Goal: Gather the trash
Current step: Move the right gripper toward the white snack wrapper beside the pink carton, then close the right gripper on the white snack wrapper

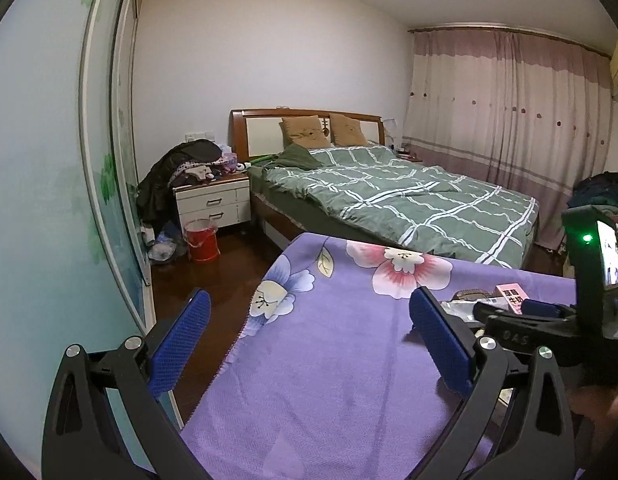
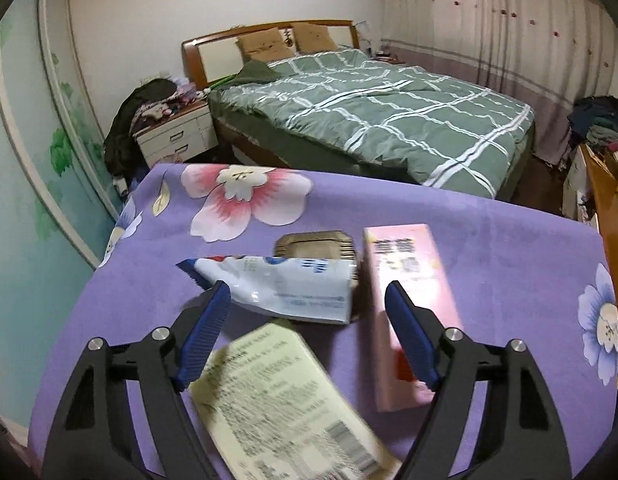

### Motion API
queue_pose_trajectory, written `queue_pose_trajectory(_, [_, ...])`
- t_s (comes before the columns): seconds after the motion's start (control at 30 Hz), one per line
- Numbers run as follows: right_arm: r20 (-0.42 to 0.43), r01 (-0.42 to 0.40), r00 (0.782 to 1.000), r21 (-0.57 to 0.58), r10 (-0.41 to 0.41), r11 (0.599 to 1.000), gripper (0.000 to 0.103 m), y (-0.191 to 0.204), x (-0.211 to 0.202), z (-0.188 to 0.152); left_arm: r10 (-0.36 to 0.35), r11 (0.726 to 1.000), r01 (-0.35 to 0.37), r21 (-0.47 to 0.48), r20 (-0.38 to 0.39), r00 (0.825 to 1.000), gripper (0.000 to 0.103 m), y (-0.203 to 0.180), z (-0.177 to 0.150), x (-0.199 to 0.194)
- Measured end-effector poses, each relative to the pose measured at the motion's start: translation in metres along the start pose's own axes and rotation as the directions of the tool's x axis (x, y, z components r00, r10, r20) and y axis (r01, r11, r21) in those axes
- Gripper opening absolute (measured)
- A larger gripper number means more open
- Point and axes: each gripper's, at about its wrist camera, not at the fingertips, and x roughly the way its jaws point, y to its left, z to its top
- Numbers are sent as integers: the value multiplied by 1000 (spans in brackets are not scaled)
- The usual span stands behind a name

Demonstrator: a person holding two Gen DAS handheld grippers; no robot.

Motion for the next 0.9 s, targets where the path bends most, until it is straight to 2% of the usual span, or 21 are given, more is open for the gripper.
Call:
queue_pose_trajectory(0.43, [-26, -23, 999, -145, 20, 989, 76, 48, 15, -2, 142, 989, -141, -51, 19, 990, 98, 25, 4, -2])
queue_pose_trajectory(0.7, [-61, 14, 998, -293, -34, 956, 76, 79, 39, 9, 138, 989, -138, -57, 5, 990, 98, 29, 4, -1])
queue_pose_trajectory(0.8, [-108, 35, 991, -324, -73, 946, 76, 83, 52, 10, 131, 990, -131, -53, -3, 991, 98, 27, 4, 0])
queue_pose_trajectory(0.87, [-108, 73, 987, -346, -117, 935, 76, 83, 57, 9, 128, 991, -128, -46, -2, 992, 98, 25, 4, 0])
queue_pose_trajectory(0.9, [-105, 89, 985, -351, -134, 932, 72, 83, 58, 9, 127, 991, -127, -42, -2, 992, 98, 24, 3, 0])
